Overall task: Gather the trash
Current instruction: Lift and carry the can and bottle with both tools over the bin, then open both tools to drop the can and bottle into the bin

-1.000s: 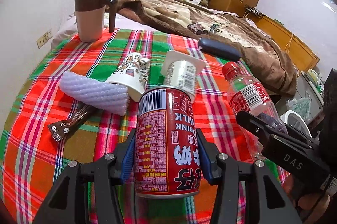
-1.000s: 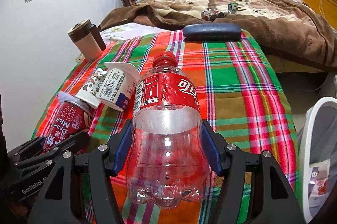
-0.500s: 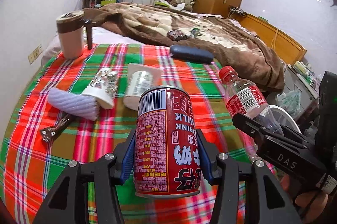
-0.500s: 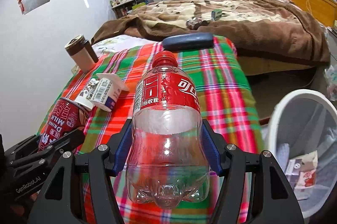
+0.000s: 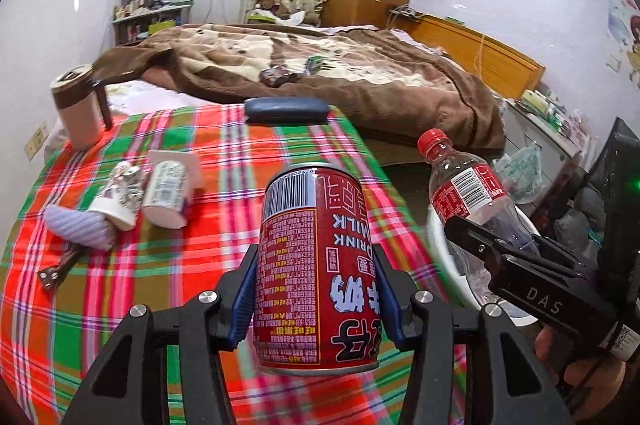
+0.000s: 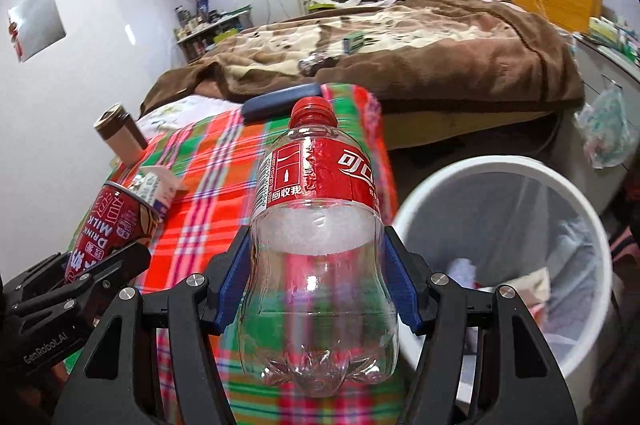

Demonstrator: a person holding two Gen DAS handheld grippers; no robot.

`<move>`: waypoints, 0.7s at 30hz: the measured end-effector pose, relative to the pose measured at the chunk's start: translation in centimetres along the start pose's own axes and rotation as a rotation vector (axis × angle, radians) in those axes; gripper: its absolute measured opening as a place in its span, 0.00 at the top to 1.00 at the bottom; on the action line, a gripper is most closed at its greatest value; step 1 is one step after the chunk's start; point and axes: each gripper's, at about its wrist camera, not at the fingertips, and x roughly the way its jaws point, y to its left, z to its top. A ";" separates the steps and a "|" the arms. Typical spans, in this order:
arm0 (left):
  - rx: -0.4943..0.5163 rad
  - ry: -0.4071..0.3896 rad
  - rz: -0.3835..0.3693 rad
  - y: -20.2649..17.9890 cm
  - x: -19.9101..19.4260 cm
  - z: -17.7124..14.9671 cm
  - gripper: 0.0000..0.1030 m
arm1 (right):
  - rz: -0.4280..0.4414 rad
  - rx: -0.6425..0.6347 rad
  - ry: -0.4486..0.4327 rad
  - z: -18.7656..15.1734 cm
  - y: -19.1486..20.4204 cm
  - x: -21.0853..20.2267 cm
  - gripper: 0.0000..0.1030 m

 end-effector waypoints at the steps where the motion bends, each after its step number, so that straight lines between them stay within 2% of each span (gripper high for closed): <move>1: 0.008 0.002 -0.015 -0.7 0.1 0.0 0.49 | -0.004 0.005 -0.002 0.0 -0.4 -0.2 0.38; 9: 0.076 0.027 -0.075 -5.7 1.8 0.1 0.49 | -0.070 0.051 -0.016 -0.4 -4.4 -1.8 0.38; 21: 0.154 0.089 -0.163 -12.8 5.1 -0.3 0.49 | -0.164 0.118 0.016 -1.3 -9.5 -2.1 0.38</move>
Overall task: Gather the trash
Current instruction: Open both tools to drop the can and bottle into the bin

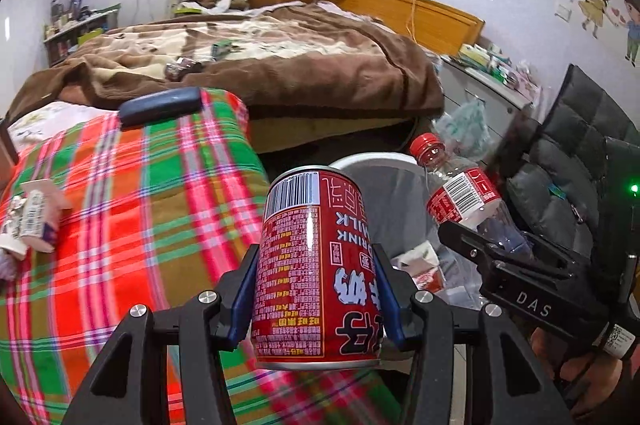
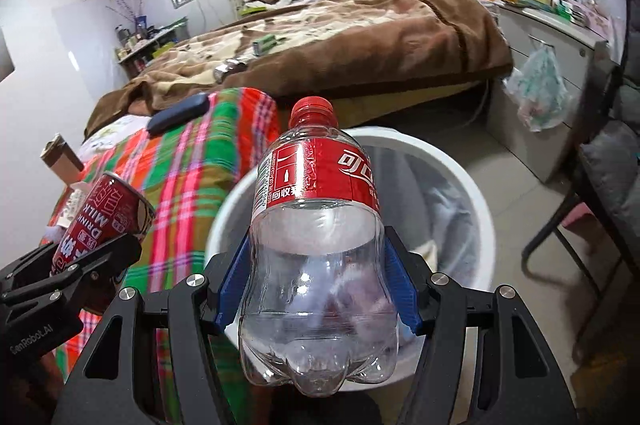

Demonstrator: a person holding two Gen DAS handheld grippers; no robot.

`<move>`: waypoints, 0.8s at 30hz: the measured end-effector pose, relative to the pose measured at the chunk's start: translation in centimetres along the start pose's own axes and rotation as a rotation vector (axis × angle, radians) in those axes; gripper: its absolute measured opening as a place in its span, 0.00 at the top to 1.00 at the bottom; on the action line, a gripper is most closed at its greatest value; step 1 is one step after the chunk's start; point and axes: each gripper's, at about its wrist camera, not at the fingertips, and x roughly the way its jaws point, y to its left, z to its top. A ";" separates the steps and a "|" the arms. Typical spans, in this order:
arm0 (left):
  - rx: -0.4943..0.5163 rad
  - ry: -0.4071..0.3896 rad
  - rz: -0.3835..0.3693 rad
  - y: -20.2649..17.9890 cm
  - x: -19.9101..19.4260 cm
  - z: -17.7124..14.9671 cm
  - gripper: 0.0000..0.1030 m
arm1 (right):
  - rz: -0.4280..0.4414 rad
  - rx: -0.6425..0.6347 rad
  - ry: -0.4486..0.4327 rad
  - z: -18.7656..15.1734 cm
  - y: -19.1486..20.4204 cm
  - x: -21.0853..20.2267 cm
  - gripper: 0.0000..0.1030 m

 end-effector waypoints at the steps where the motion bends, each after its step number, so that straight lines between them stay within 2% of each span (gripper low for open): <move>1: 0.006 0.005 -0.004 -0.4 0.3 0.0 0.49 | -0.005 0.000 0.006 -0.1 -0.3 0.1 0.38; 12: 0.040 0.063 -0.020 -2.9 3.7 0.1 0.49 | -0.060 0.026 0.074 -0.9 -3.5 1.4 0.38; 17: 0.040 0.059 -0.024 -2.9 4.1 0.3 0.49 | -0.046 0.050 0.103 -0.9 -4.2 1.9 0.38; 20: 0.046 0.048 -0.017 -2.9 3.9 0.4 0.41 | -0.061 0.049 0.104 -1.0 -4.3 2.0 0.37; 24: 0.038 0.044 -0.012 -2.8 3.7 0.4 0.40 | -0.045 0.055 0.086 -1.1 -4.2 1.5 0.37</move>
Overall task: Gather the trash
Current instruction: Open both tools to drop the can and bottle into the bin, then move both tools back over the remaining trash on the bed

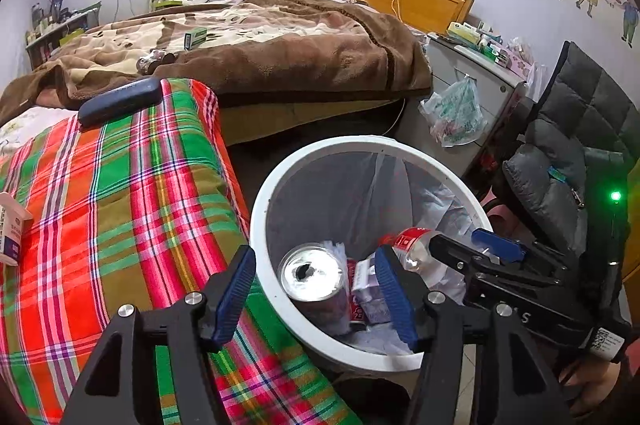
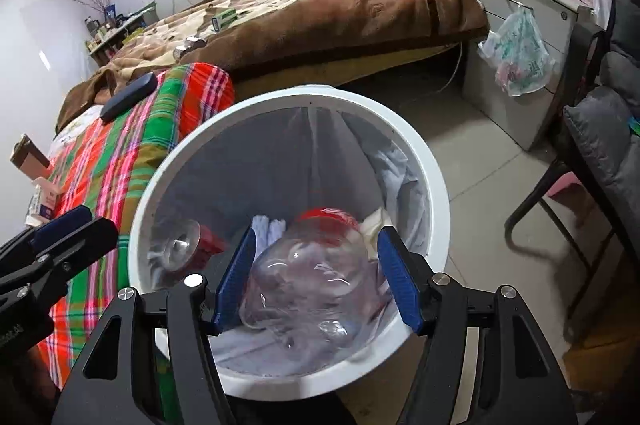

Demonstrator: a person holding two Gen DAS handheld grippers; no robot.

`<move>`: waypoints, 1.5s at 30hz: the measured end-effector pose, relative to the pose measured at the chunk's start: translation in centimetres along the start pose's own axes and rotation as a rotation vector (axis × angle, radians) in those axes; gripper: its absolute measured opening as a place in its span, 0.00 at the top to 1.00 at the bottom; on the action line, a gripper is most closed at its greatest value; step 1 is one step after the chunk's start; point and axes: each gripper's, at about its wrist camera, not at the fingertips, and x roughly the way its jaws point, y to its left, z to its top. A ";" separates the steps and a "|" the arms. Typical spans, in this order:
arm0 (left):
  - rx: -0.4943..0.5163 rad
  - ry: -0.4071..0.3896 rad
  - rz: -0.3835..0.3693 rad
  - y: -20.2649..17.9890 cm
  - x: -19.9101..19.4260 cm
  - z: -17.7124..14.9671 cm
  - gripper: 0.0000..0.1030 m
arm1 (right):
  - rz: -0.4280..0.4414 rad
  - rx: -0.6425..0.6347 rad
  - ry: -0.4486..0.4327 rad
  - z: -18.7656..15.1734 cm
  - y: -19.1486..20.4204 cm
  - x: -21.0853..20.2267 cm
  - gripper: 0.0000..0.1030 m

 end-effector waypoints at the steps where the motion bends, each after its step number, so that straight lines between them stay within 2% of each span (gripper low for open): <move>1: 0.000 -0.002 0.003 0.1 -0.1 0.0 0.40 | 0.005 -0.002 -0.003 0.0 -0.1 0.0 0.37; 14: -0.042 -0.050 0.013 2.0 -2.8 -0.4 0.40 | 0.004 0.003 -0.049 0.2 1.0 -1.1 0.37; 29: -0.083 -0.113 0.071 4.8 -6.7 -1.5 0.40 | 0.037 -0.030 -0.085 0.0 3.8 -2.0 0.37; 38: -0.137 -0.146 0.108 7.8 -9.2 -3.0 0.40 | 0.074 -0.068 -0.103 -0.1 6.5 -2.4 0.37; 45: -0.207 -0.173 0.169 12.1 -11.6 -4.3 0.40 | 0.118 -0.125 -0.117 -0.1 9.8 -2.4 0.37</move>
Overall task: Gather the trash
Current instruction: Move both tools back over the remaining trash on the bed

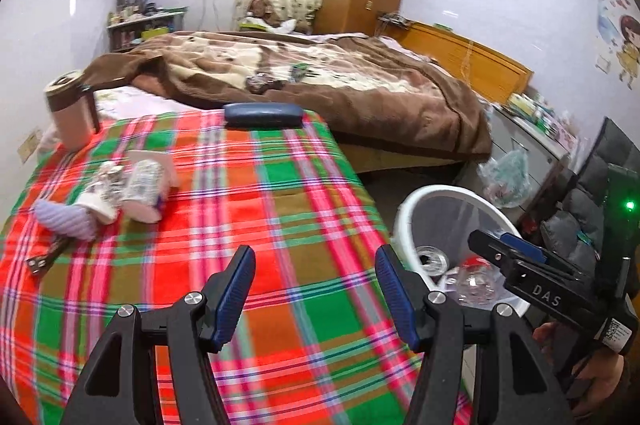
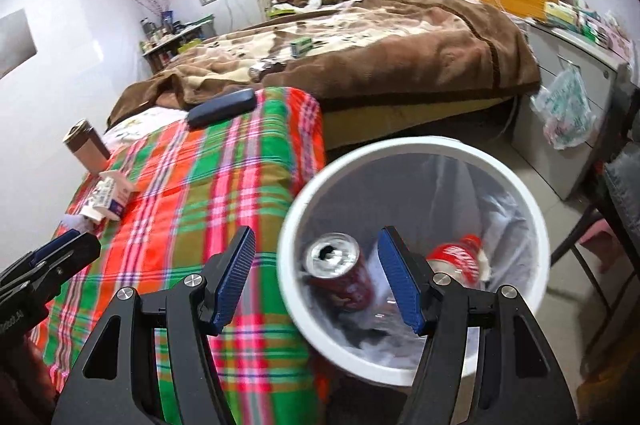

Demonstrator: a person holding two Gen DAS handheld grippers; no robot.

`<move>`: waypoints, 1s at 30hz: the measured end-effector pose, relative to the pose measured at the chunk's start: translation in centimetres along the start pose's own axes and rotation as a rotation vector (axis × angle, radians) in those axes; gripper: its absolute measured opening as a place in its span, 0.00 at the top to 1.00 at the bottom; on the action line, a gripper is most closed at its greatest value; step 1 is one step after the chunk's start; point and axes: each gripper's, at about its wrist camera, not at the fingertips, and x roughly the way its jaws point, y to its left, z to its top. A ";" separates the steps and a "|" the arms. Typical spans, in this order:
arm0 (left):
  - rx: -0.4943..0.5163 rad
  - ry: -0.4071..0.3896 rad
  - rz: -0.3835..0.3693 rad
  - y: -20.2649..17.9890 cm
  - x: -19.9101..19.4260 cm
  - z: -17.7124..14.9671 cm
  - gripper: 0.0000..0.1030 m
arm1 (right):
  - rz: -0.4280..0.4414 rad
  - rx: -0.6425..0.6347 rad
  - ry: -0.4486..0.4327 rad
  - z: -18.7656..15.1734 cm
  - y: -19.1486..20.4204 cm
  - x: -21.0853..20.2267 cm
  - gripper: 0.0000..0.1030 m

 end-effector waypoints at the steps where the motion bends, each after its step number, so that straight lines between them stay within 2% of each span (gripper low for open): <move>1: -0.009 -0.001 0.009 0.6 -0.2 0.0 0.40 | 0.005 -0.005 0.000 0.0 0.4 0.1 0.37; 7: -0.049 -0.024 0.075 4.0 -1.5 0.0 0.40 | 0.044 -0.042 0.005 0.0 2.8 0.6 0.37; 23: -0.145 -0.055 0.183 11.9 -4.3 -0.6 0.38 | 0.131 -0.150 0.027 0.0 9.3 2.0 0.37; 28: -0.207 -0.060 0.212 15.7 -4.7 -0.7 0.38 | 0.170 -0.191 0.038 0.2 12.3 3.3 0.37; 30: -0.233 -0.059 0.219 17.2 -4.7 -0.7 0.34 | 0.190 -0.207 0.041 0.3 13.6 3.8 0.37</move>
